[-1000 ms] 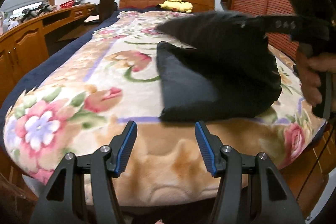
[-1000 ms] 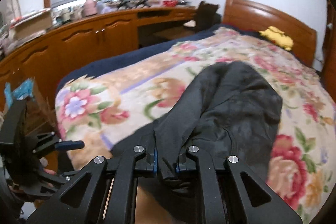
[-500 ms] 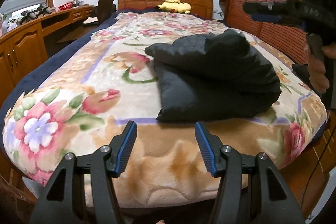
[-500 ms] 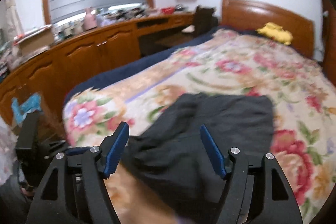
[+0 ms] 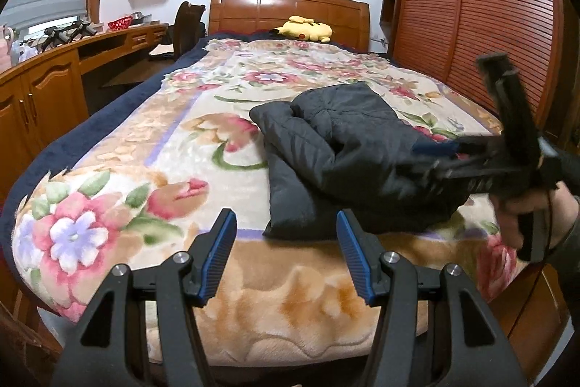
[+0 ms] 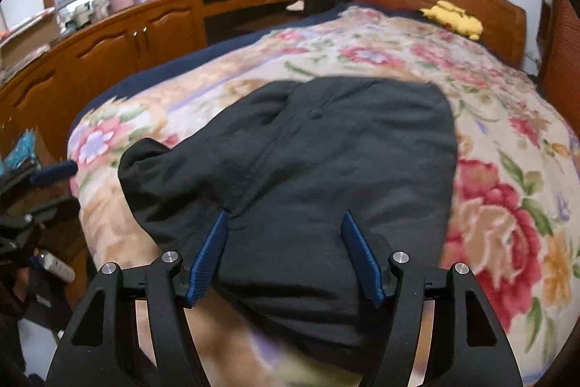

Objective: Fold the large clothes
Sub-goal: 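Fold the lifted jacket end over the bundle with the right tool and release, then grasp the folded black jacket bundle with the left tool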

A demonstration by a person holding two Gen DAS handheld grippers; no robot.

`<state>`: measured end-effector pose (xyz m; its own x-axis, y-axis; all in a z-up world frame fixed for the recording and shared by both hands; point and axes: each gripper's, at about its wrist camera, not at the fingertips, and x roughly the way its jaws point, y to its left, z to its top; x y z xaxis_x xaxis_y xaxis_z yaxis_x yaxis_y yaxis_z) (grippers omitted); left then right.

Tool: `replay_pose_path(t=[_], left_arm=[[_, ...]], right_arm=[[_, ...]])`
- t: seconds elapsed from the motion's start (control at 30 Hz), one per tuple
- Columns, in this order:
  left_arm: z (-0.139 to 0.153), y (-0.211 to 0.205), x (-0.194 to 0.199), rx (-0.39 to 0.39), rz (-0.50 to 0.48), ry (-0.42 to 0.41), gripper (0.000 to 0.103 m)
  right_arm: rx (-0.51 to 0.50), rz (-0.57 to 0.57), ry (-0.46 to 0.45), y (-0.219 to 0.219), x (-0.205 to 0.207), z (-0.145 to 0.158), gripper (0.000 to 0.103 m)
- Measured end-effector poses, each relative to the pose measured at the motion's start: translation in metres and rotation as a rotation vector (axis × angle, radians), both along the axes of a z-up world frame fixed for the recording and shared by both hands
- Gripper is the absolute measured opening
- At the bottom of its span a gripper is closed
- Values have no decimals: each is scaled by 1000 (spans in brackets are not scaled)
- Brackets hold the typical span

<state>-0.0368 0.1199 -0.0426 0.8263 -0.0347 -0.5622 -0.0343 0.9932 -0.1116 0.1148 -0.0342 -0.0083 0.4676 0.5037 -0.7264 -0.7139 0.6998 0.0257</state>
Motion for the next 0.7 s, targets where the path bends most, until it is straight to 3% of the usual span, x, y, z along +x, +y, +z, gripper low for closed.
replay_pose_path(t=[0.07,0.3,0.43,0.7], left_arm=[[1,0,-1,2,0,1,57],[4,-5,1,7,-7,1,57],[7,-17,9,23,-30,-2,57],[16,-40,47,2,-82,-25,57]], right_arm=[[2,25,65,8,2,-12,68],[-18,48,49,15,-3,-16,67],[16,47,43,4,-4,-3,66],[-1,-41,-106,-45,10,28,73]])
